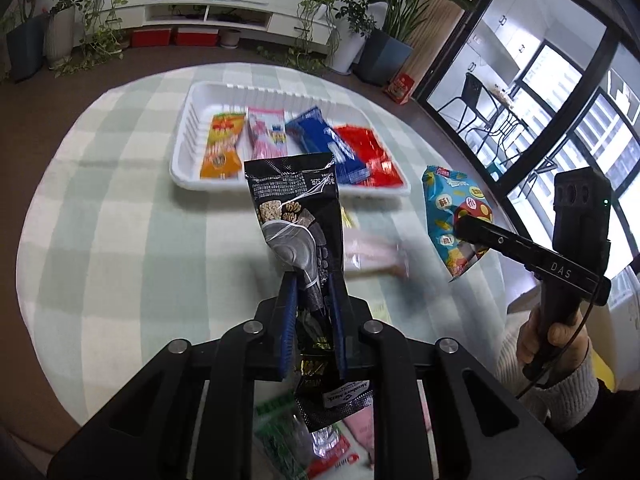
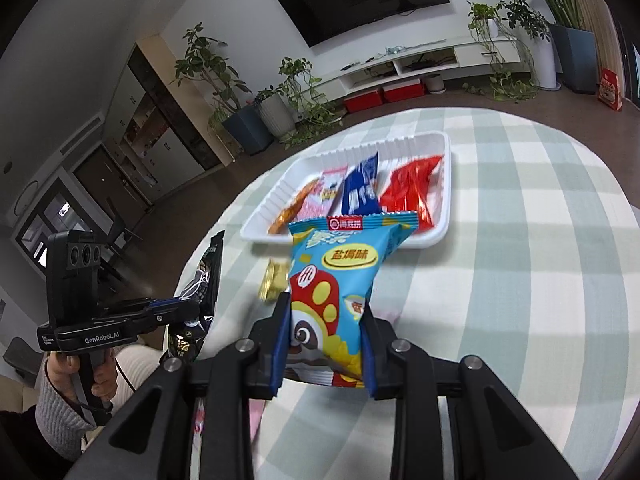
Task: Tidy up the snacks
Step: 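Carry the black packet and panda bag into the white tray, release both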
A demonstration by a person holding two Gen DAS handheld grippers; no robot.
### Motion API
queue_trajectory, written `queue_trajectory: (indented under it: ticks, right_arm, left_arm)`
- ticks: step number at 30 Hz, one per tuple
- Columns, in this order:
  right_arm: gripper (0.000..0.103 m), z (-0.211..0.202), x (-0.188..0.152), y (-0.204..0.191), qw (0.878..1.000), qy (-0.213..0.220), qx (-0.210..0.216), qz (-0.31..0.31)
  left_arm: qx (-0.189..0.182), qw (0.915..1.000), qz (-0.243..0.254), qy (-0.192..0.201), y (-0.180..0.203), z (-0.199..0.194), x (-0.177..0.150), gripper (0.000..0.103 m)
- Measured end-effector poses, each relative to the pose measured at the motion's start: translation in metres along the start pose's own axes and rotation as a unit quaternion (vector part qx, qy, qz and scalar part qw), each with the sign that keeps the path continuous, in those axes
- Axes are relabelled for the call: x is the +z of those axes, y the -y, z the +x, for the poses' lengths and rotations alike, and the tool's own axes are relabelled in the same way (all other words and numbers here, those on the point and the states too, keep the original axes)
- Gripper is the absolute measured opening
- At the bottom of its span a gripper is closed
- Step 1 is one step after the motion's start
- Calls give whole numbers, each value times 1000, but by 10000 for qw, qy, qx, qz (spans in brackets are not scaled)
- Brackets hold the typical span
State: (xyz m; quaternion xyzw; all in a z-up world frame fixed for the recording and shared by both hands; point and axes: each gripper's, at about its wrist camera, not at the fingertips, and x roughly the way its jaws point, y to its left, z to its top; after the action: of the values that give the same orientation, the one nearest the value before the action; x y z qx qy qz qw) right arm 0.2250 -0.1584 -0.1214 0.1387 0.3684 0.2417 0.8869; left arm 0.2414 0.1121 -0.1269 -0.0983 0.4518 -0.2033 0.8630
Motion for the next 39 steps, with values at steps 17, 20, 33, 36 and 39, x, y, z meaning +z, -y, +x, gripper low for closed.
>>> queue_trajectory:
  ticks: [17,20,33,36,39]
  right_arm:
    - [32,84,106,32,9996,-96,-232,-102]
    - [32,99,115,40,9993,-170,-299,-112]
    - [51,113,122,35,9933,-98,-981,-596]
    - [54,100,124,29,9915,73,-1087,-718]
    - [63,77,122,18,9896,330,-1133,-822]
  left_arm:
    - [426,9990,-115,-104,-56,83,139,10]
    - [459,9986,-184,-169,-67,99,151,6]
    - [827,9965,-72,-125,-71,108,154,7]
    - [937,9956,-15,-4,-65,93,143,7]
    - [940,9954,48,153,-54,70,129,7]
